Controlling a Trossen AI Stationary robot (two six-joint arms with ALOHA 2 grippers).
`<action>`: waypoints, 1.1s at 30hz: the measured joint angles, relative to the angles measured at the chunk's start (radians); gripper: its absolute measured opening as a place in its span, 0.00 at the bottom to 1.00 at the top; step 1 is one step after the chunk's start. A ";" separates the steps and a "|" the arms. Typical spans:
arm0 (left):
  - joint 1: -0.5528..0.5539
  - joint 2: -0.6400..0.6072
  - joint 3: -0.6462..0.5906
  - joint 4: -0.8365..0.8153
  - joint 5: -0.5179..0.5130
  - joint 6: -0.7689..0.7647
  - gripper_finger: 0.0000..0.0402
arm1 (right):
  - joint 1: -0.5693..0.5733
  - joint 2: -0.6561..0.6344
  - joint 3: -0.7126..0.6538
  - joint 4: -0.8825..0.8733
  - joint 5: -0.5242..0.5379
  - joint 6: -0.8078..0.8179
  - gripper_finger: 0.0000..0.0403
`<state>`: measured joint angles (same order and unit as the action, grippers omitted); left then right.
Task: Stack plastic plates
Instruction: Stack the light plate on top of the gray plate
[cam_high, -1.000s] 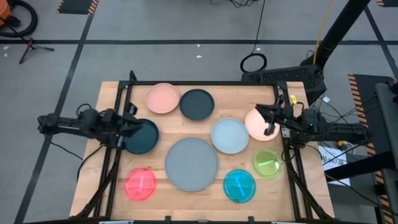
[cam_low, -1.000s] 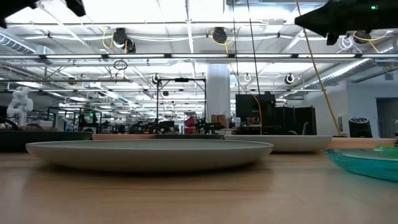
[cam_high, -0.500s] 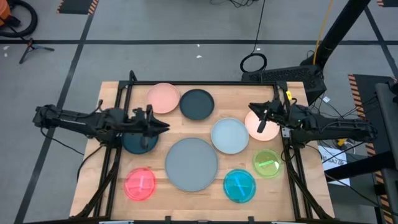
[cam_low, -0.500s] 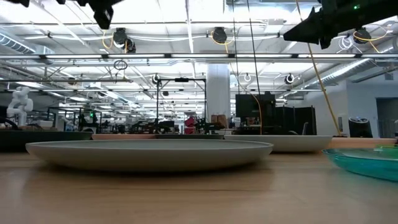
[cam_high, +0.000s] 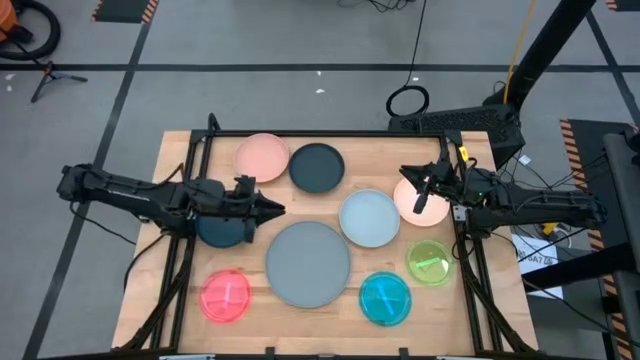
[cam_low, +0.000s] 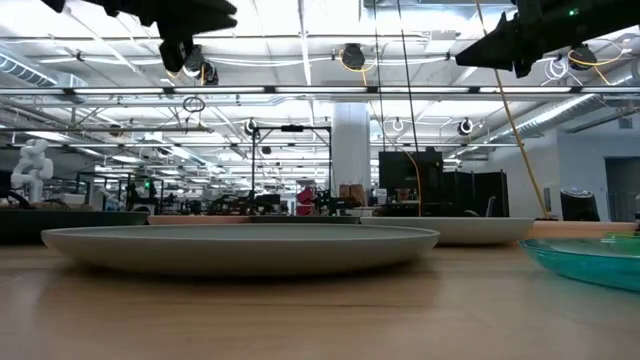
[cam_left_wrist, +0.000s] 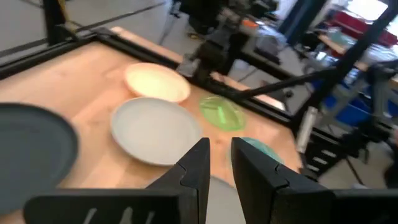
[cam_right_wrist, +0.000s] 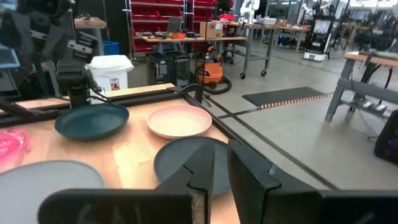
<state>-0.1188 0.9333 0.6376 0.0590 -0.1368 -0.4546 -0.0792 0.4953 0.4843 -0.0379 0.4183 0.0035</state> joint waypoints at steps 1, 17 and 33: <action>0.000 0.010 0.000 -0.002 -0.012 0.007 0.18 | 0.000 0.000 0.000 0.003 0.000 -0.014 0.10; 0.221 0.142 0.000 -0.297 -0.165 -0.153 0.18 | 0.000 -0.001 0.000 0.011 0.000 -0.128 0.10; 0.584 0.480 0.431 -0.988 -0.125 0.113 0.18 | 0.000 -0.001 0.001 0.033 0.000 -0.210 0.10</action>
<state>0.4648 1.4130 1.0689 -0.9290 -0.2615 -0.3415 -0.0792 0.4946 0.4850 -0.0044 0.4183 -0.2070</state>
